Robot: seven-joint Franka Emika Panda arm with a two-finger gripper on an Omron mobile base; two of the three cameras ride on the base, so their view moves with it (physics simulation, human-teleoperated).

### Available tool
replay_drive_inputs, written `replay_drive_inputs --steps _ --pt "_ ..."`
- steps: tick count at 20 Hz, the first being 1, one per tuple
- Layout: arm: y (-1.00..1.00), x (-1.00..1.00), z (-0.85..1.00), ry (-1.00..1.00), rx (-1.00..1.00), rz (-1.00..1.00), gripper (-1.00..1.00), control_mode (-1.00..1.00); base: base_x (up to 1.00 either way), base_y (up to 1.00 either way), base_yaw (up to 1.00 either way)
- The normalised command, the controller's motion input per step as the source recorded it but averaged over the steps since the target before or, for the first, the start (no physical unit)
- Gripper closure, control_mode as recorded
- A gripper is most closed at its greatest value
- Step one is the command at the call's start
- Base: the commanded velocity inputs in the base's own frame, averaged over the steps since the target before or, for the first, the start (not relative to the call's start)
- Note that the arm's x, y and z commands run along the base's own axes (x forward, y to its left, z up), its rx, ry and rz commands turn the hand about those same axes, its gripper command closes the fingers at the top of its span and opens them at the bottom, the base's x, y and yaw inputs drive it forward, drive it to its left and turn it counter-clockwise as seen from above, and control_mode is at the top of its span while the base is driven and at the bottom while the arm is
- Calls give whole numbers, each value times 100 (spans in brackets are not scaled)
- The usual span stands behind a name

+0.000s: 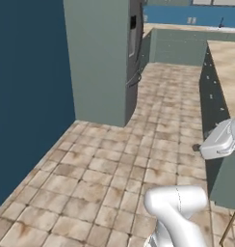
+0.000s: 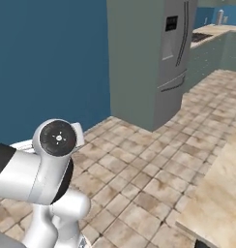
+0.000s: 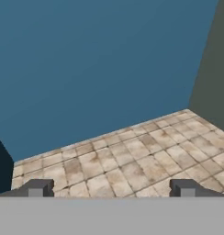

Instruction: Pick the water bottle, boxed drink from the counter and place them in the open cabinet.

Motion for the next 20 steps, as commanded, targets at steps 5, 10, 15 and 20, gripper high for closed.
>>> replay_drive_inputs --steps 5,10,15,20 --pt "0 0 0 0 0 0 -100 100 73 0 -18" --pt "0 0 0 0 0 0 -100 100 70 0 -16" --pt "0 0 0 0 0 0 -100 100 55 0 -36" --pt "0 0 0 0 0 0 -100 100 61 0 -32"
